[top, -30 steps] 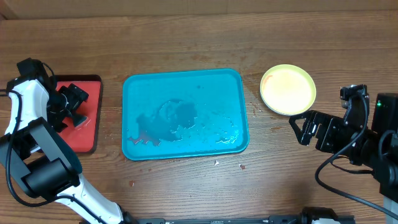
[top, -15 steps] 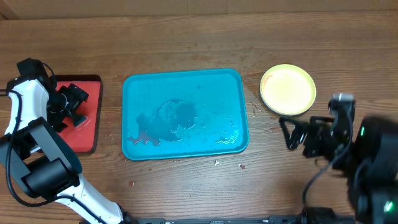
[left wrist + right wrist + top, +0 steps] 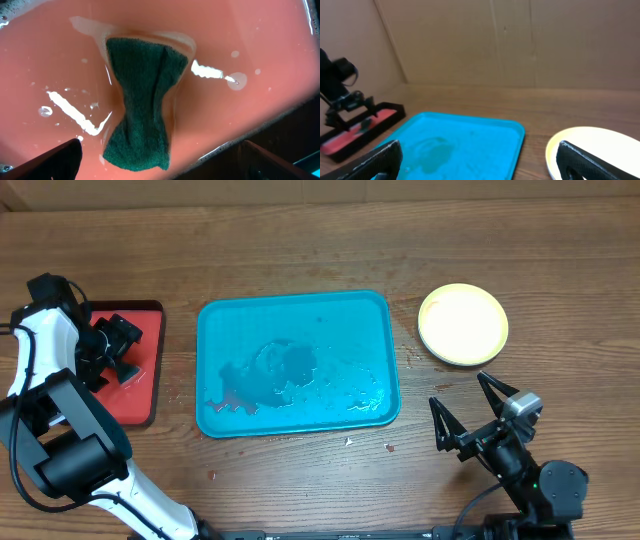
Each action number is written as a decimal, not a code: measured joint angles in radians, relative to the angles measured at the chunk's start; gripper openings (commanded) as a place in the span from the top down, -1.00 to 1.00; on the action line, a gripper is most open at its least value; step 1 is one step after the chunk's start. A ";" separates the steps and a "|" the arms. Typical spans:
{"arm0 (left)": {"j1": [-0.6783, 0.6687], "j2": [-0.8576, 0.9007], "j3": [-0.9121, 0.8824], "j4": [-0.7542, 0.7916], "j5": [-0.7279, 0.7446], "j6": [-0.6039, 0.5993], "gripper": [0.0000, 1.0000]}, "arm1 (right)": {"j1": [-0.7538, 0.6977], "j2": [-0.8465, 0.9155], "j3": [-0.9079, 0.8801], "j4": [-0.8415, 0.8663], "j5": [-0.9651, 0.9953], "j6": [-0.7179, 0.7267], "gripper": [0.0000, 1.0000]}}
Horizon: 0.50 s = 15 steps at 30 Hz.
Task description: Clean dirty plates on tray and stack at the side
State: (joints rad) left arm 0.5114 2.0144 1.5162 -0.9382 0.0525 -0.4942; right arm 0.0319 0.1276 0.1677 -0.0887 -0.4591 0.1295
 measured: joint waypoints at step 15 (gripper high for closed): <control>0.000 0.000 0.000 0.000 0.000 0.000 -0.99 | 0.003 -0.113 -0.149 0.100 0.172 0.000 -1.00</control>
State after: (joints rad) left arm 0.5114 2.0144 1.5162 -0.9382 0.0525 -0.4942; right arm 0.0345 0.0147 0.0185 0.0109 -0.2867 0.1299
